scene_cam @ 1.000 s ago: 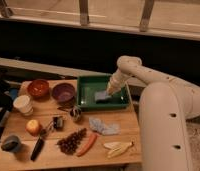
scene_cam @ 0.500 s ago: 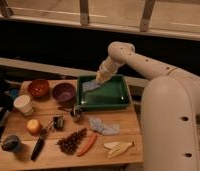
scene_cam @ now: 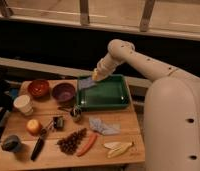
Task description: Wipe purple bowl with sponge
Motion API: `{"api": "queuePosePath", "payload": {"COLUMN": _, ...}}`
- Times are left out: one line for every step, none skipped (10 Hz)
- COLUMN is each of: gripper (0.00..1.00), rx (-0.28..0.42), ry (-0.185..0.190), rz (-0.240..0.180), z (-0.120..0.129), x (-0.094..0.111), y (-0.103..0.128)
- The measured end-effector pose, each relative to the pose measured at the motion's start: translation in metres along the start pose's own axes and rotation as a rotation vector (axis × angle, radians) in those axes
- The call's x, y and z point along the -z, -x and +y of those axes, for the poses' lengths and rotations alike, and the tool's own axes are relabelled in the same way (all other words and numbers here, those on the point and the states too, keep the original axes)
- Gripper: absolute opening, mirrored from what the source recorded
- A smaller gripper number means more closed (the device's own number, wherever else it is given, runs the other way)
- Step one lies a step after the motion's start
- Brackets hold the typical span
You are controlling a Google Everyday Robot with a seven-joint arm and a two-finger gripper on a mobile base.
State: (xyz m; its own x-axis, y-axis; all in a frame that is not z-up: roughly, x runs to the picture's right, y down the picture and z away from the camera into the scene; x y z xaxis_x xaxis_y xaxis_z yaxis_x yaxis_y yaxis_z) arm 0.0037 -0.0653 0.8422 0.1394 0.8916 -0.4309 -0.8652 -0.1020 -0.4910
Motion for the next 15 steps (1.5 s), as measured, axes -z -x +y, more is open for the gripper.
{"api": "queuePosePath", "payload": {"gripper": 0.00, "rx": 0.000, "ry": 0.002, "rz": 0.002, "z": 0.000, "x": 0.000, "y": 0.000}}
{"api": "queuePosePath", "payload": {"gripper": 0.00, "rx": 0.017, "ry": 0.008, "rz": 0.018, "z": 0.000, "x": -0.004, "y": -0.003}}
{"api": "queuePosePath", "payload": {"gripper": 0.00, "rx": 0.034, "ry": 0.015, "rz": 0.028, "z": 0.005, "x": -0.008, "y": -0.003}}
{"api": "queuePosePath", "payload": {"gripper": 0.00, "rx": 0.072, "ry": 0.036, "rz": 0.051, "z": 0.021, "x": -0.022, "y": 0.000}}
{"api": "queuePosePath", "payload": {"gripper": 0.00, "rx": 0.103, "ry": 0.052, "rz": 0.068, "z": 0.036, "x": -0.033, "y": 0.004}}
{"api": "queuePosePath", "payload": {"gripper": 0.00, "rx": 0.138, "ry": 0.072, "rz": 0.089, "z": 0.053, "x": -0.047, "y": 0.008}}
{"api": "queuePosePath", "payload": {"gripper": 0.00, "rx": 0.167, "ry": 0.089, "rz": 0.107, "z": 0.068, "x": -0.058, "y": 0.010}}
{"api": "queuePosePath", "payload": {"gripper": 0.00, "rx": 0.205, "ry": 0.113, "rz": 0.134, "z": 0.086, "x": -0.073, "y": 0.011}}
{"api": "queuePosePath", "payload": {"gripper": 0.00, "rx": 0.228, "ry": 0.127, "rz": 0.149, "z": 0.095, "x": -0.083, "y": 0.012}}
{"api": "queuePosePath", "payload": {"gripper": 0.00, "rx": 0.244, "ry": 0.136, "rz": 0.157, "z": 0.100, "x": -0.089, "y": 0.014}}
{"api": "queuePosePath", "payload": {"gripper": 0.00, "rx": 0.266, "ry": 0.139, "rz": 0.167, "z": 0.109, "x": -0.100, "y": 0.019}}
{"api": "queuePosePath", "payload": {"gripper": 0.00, "rx": 0.285, "ry": 0.147, "rz": 0.174, "z": 0.122, "x": -0.115, "y": 0.026}}
{"api": "queuePosePath", "payload": {"gripper": 0.00, "rx": 0.285, "ry": 0.151, "rz": 0.173, "z": 0.125, "x": -0.119, "y": 0.029}}
{"api": "queuePosePath", "payload": {"gripper": 0.00, "rx": 0.284, "ry": 0.151, "rz": 0.169, "z": 0.125, "x": -0.121, "y": 0.031}}
{"api": "queuePosePath", "payload": {"gripper": 0.00, "rx": 0.282, "ry": 0.150, "rz": 0.167, "z": 0.123, "x": -0.120, "y": 0.032}}
